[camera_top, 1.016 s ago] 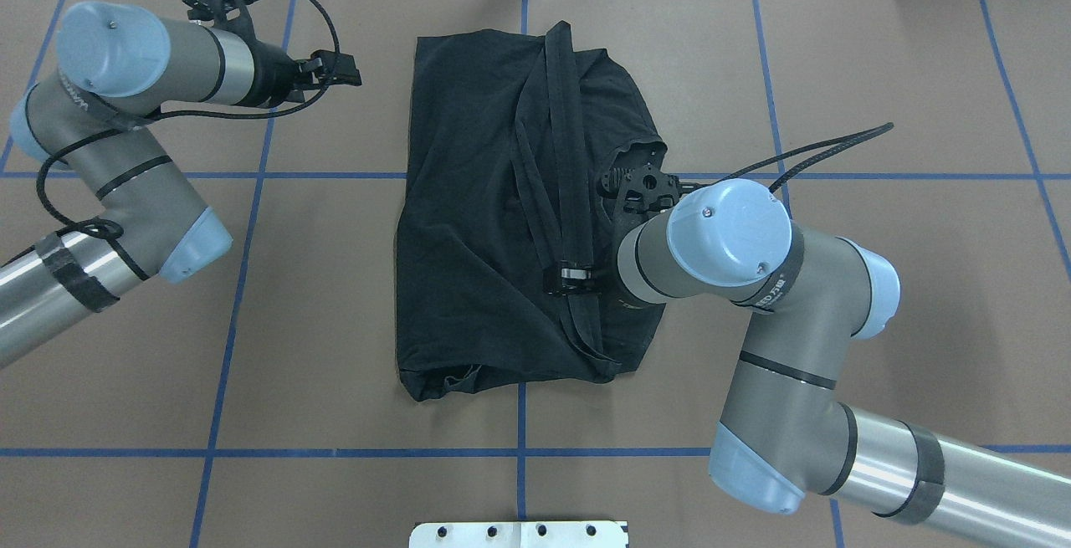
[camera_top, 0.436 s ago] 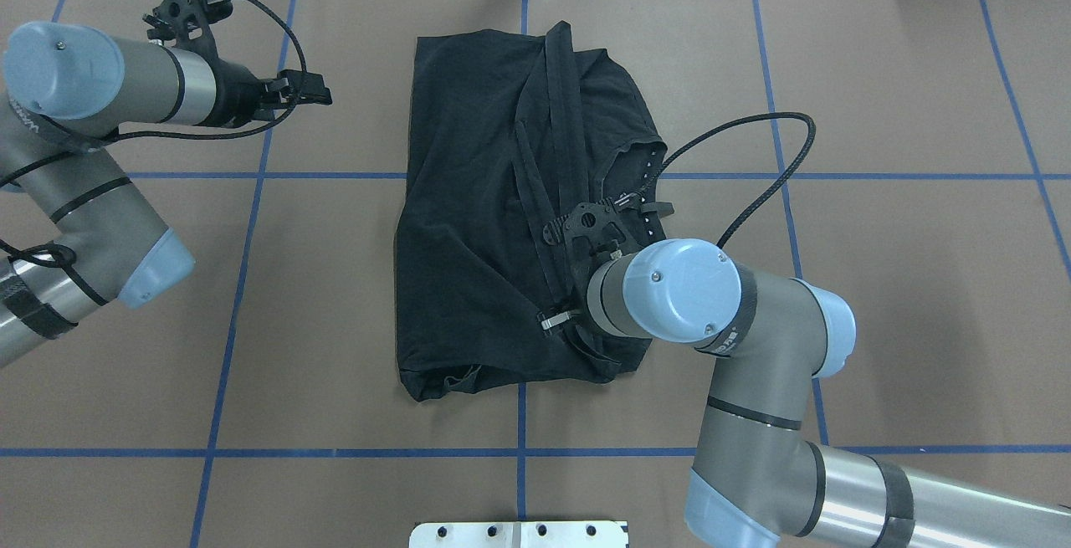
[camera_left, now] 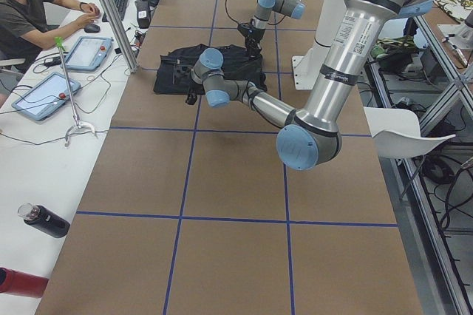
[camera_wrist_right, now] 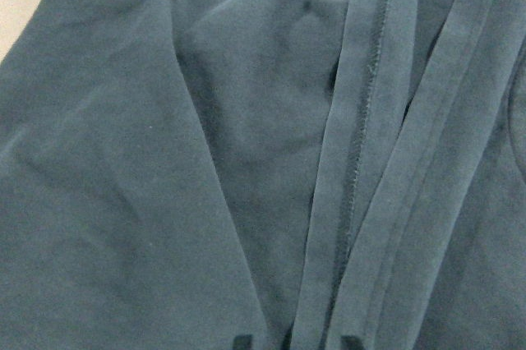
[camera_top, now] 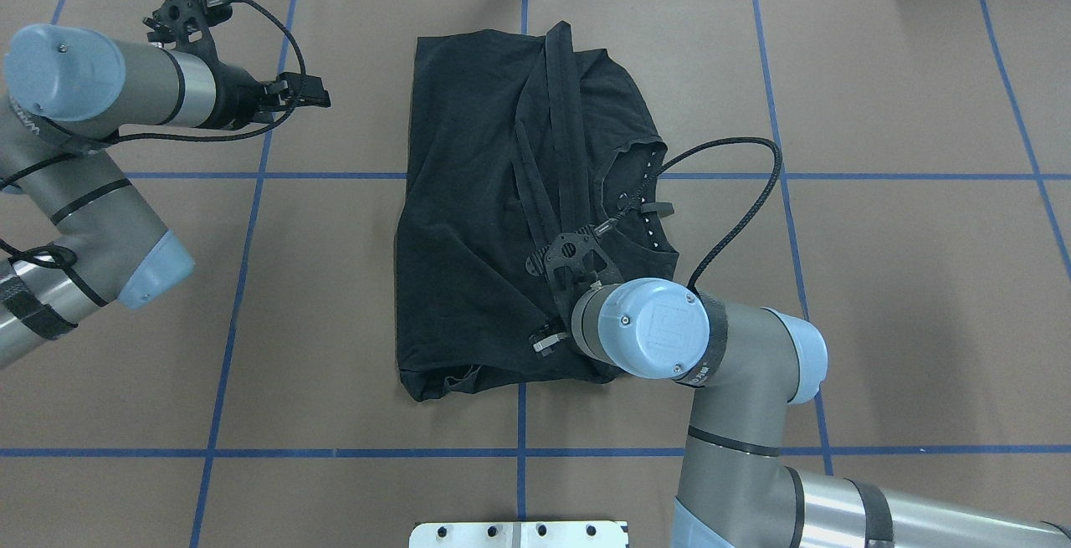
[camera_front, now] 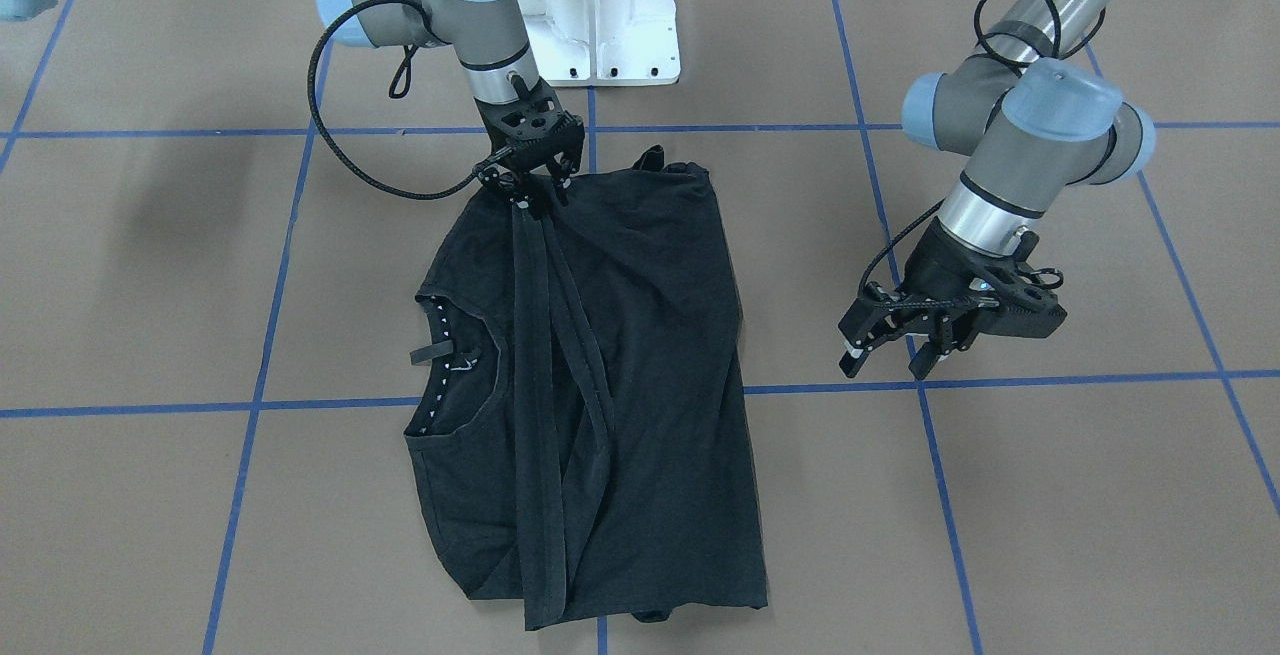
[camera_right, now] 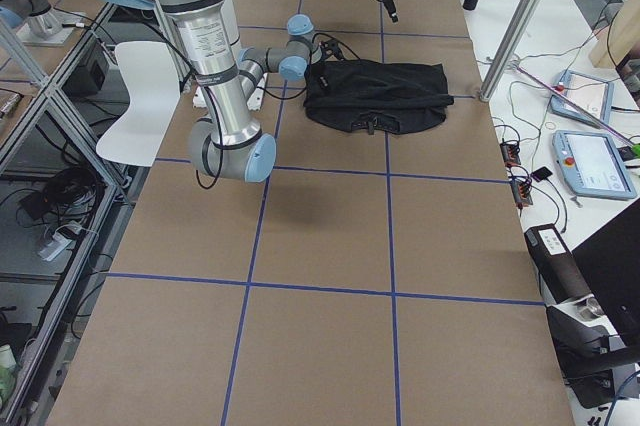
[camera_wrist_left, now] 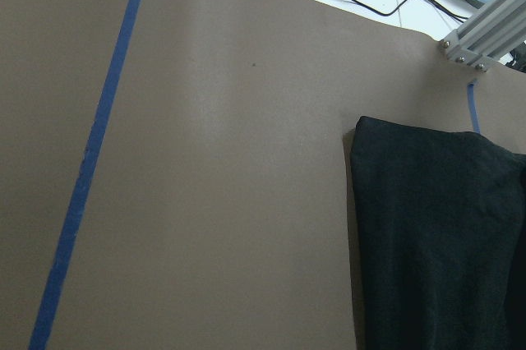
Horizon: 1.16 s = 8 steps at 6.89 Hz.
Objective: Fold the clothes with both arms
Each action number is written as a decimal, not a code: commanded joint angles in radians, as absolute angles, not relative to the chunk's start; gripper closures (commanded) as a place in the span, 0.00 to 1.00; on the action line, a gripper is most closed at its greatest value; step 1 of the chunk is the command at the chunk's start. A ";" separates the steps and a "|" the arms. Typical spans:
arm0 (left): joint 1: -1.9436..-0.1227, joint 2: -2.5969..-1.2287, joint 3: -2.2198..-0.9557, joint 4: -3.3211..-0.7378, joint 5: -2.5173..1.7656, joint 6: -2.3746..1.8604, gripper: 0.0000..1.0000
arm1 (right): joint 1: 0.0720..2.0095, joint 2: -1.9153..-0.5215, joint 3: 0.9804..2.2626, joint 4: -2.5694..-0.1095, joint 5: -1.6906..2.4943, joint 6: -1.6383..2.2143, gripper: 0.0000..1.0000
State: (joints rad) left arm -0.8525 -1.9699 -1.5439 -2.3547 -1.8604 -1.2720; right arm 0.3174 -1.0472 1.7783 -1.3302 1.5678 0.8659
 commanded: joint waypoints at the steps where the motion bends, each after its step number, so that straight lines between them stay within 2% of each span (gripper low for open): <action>1: -0.851 -1.971 -1.542 -2.355 -1.859 -1.273 0.00 | 0.299 -1.046 1.775 -1.331 1.560 0.865 0.67; 8: -0.850 -1.971 -1.534 -2.355 -1.856 -1.278 0.00 | 0.278 -1.058 1.775 -1.328 1.536 0.865 0.67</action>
